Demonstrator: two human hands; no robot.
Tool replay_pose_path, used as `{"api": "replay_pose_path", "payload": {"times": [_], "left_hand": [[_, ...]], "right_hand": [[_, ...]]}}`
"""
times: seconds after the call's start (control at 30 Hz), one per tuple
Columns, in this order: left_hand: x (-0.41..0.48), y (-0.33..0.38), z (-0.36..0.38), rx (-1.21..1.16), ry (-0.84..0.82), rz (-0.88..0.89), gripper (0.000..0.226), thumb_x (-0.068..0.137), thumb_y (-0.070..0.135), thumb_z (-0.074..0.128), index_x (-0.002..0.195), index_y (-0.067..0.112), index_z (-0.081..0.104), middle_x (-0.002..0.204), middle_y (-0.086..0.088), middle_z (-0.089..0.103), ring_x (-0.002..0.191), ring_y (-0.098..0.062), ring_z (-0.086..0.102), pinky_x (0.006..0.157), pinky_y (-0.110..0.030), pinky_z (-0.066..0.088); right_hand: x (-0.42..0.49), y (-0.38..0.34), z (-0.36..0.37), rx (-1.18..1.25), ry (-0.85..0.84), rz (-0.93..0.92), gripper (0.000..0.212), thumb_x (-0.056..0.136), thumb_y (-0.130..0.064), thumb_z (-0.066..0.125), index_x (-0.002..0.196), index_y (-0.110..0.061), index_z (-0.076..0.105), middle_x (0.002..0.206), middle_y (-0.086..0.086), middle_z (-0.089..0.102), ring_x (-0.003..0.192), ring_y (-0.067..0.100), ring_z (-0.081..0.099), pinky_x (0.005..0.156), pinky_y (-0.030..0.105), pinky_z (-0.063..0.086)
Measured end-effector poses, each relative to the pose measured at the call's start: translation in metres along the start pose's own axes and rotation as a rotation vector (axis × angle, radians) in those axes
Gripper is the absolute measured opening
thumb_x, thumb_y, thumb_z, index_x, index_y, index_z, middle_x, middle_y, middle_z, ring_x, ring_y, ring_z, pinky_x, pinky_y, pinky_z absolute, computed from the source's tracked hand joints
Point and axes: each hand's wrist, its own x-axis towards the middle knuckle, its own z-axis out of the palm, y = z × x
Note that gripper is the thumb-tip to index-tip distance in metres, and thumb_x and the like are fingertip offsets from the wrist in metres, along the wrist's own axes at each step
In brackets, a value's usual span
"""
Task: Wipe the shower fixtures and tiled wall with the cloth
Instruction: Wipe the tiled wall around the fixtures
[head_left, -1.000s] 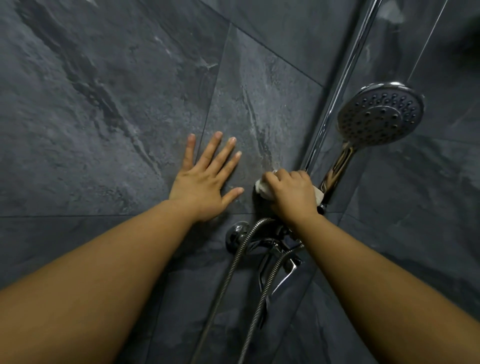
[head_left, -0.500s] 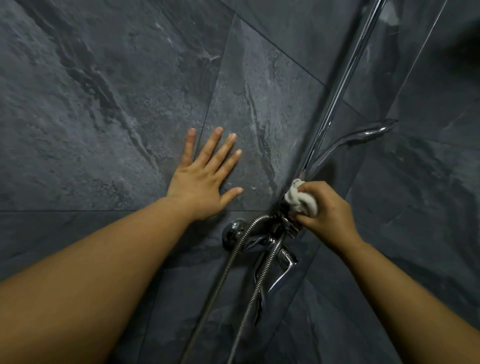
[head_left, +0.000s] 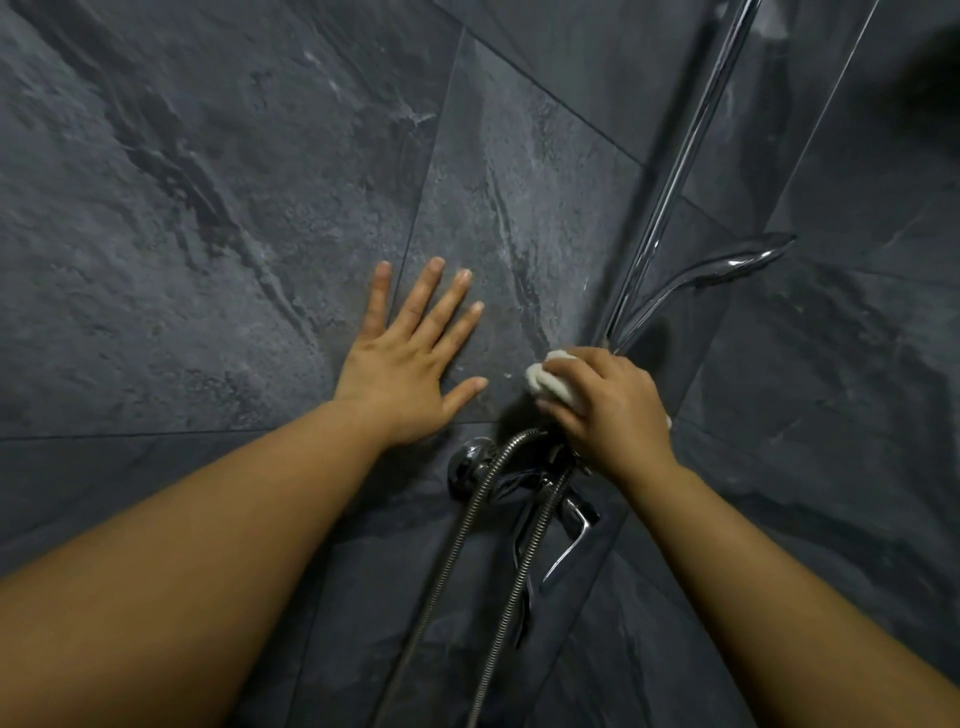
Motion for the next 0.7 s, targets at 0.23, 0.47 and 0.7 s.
{"api": "replay_pose_path", "payload": {"times": [0.23,0.47,0.7], "left_hand": [[-0.001,-0.005,-0.001,-0.159,0.103,-0.002,0.065,0.091,0.05,0.014,0.145,0.015,0.018,0.155,-0.009,0.017,0.143,-0.026,0.006,0.109,-0.048,-0.019],[-0.001,-0.006,0.002,-0.21,0.241,0.019,0.057,0.092,0.035,0.027,0.141,0.006,0.033,0.148,-0.012,0.036,0.139,-0.024,0.017,0.111,-0.047,-0.006],[0.0,-0.005,0.009,-0.099,0.227,0.017,0.06,0.097,0.047,0.014,0.143,0.01,0.03,0.151,-0.012,0.027,0.141,-0.029,0.015,0.11,-0.054,-0.006]], "right_hand": [[0.032,-0.075,0.018,0.611,0.502,0.497,0.046,0.085,-0.04,0.053,0.115,-0.007,0.064,0.123,0.01,0.052,0.115,0.011,0.049,0.1,0.01,0.031],[0.039,-0.122,0.092,0.642,0.561,0.679,0.058,0.095,-0.049,0.035,0.137,-0.01,0.044,0.145,0.016,0.038,0.133,0.019,0.031,0.11,0.03,0.024],[0.025,-0.116,0.109,0.732,0.604,0.542,0.047,0.096,-0.032,0.038,0.141,-0.02,0.03,0.15,0.012,0.026,0.141,0.025,0.02,0.116,0.039,0.017]]}}
